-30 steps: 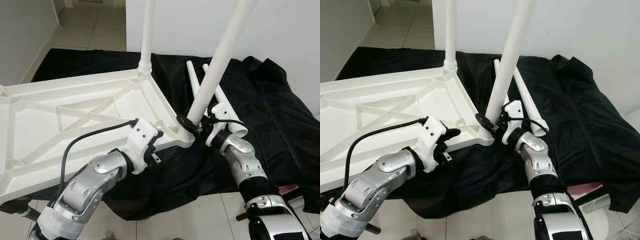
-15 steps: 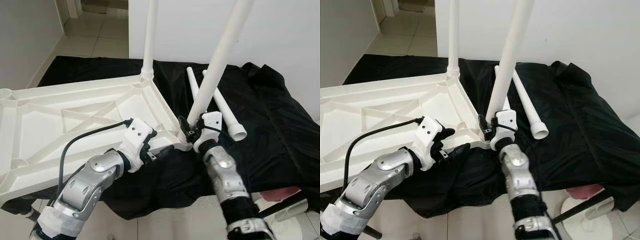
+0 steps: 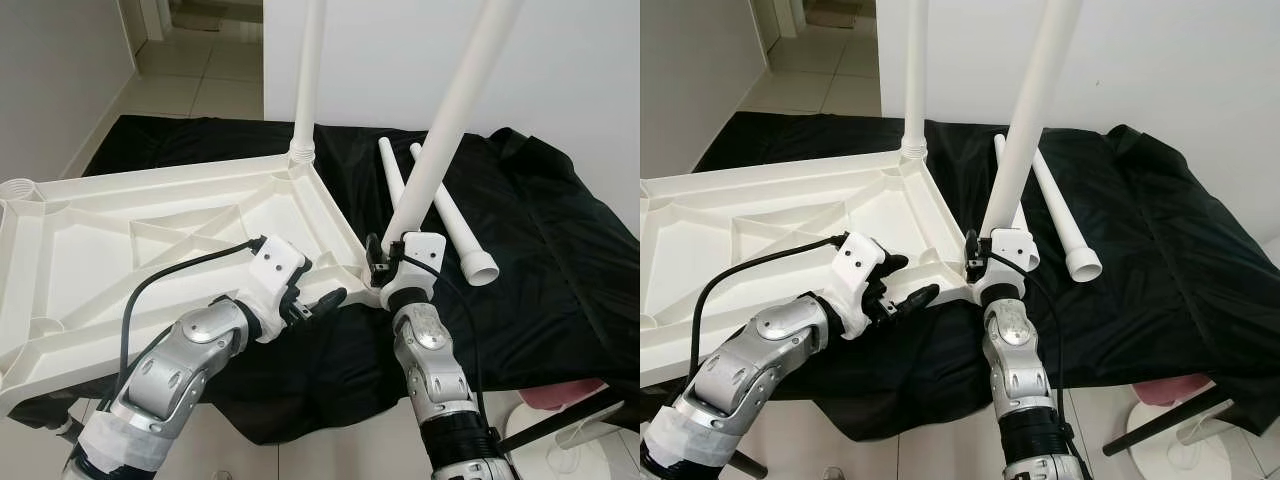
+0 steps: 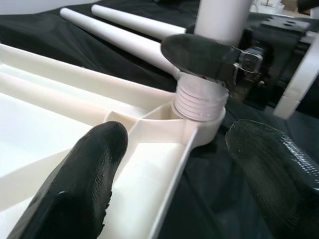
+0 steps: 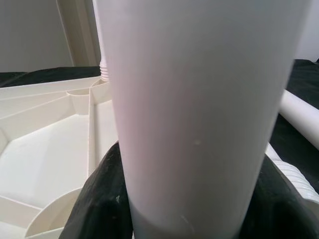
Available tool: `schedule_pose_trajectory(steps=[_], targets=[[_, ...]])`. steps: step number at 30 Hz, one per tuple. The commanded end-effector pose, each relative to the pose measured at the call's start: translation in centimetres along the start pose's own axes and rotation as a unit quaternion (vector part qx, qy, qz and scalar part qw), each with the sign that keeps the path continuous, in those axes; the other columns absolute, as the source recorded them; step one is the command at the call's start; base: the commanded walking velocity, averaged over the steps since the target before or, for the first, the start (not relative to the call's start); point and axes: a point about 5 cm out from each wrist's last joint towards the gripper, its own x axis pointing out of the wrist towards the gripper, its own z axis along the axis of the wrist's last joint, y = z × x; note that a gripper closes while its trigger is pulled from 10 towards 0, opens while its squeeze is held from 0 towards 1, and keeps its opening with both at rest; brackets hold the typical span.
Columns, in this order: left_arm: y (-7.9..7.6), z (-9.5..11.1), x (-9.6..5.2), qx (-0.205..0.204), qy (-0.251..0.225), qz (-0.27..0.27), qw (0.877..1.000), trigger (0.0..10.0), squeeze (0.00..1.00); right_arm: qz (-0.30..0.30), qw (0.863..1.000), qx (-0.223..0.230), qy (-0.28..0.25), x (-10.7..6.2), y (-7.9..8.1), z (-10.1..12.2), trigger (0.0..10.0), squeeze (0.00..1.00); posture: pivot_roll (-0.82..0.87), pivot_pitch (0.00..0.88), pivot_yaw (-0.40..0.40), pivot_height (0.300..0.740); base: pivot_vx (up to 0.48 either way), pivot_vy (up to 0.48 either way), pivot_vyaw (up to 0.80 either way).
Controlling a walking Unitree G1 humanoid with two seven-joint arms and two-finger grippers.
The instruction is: Building children table
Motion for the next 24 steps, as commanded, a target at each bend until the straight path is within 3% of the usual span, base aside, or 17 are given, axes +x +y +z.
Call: schedule_pose_trajectory(steps=[1, 8, 12, 13, 14, 15, 20, 21, 24], targets=[[0.3, 0.3, 0.1, 0.015, -0.006, 0.007, 1.0, 10.0, 0.0, -0.004, 1.0, 0.009, 0.003, -0.3, -0.5, -0.2, 10.0, 1.0, 0.03, 0.003, -0.071, 0.74, 0.0, 0.0, 0.0], [0.9, 0.4, -0.2, 0.02, -0.011, 0.017, 1.0, 10.0, 0.0, 0.01, 1.0, 0.01, -0.011, -0.4, -0.9, 0.3, 10.0, 1.0, 0.02, 0.009, -0.071, 0.74, 0.0, 0.0, 0.0], [1.2, 0.6, -0.1, 0.019, -0.014, 0.016, 1.0, 10.0, 0.0, 0.076, 0.997, -0.001, -0.014, -0.2, -2.0, 0.7, 10.0, 1.0, 0.01, 0.017, -0.066, 0.74, 0.0, 0.0, 0.0], [1.2, 0.6, 0.0, 0.02, -0.015, 0.013, 1.0, 10.0, 0.0, 0.108, 0.994, -0.004, -0.009, -0.1, -2.3, 0.8, 10.0, 0.1, 0.0, 0.018, -0.065, 0.74, 0.0, 0.0, 0.0], [1.2, 0.6, 0.0, 0.02, -0.015, 0.013, 1.0, 10.0, 0.0, 0.108, 0.994, -0.004, -0.009, -0.1, -2.3, 0.8, 10.0, 0.1, 0.0, 0.018, -0.065, 0.74, 0.0, 0.0, 0.0], [1.2, 0.6, 0.0, 0.022, -0.017, 0.008, 1.0, 10.0, 0.0, 0.138, 0.99, -0.011, -0.008, 0.1, -2.6, 0.8, 10.0, 0.0, 0.0, 0.021, -0.064, 0.74, 0.0, 0.0, 0.0], [1.0, 0.6, 0.1, 0.029, -0.018, 0.0, 0.999, 10.0, 0.0, 0.181, 0.983, -0.018, 0.0, 0.3, -3.2, 0.8, 10.0, 0.0, 0.0, 0.021, -0.062, 0.74, 0.0, 0.0, 0.0], [0.9, 0.5, 0.0, 0.03, -0.019, -0.008, 0.999, 10.0, 0.0, 0.239, 0.97, -0.032, 0.014, 0.6, -3.4, 0.6, 10.0, 0.0, 0.0, 0.019, -0.056, 0.74, 0.0, 0.0, 0.0], [0.8, 0.4, 0.0, 0.031, -0.018, -0.012, 0.999, 10.0, 0.0, 0.266, 0.963, -0.04, 0.023, 0.8, -3.7, 0.5, 10.0, 0.0, 0.0, 0.016, -0.05, 0.74, 0.0, 0.0, 0.0]])
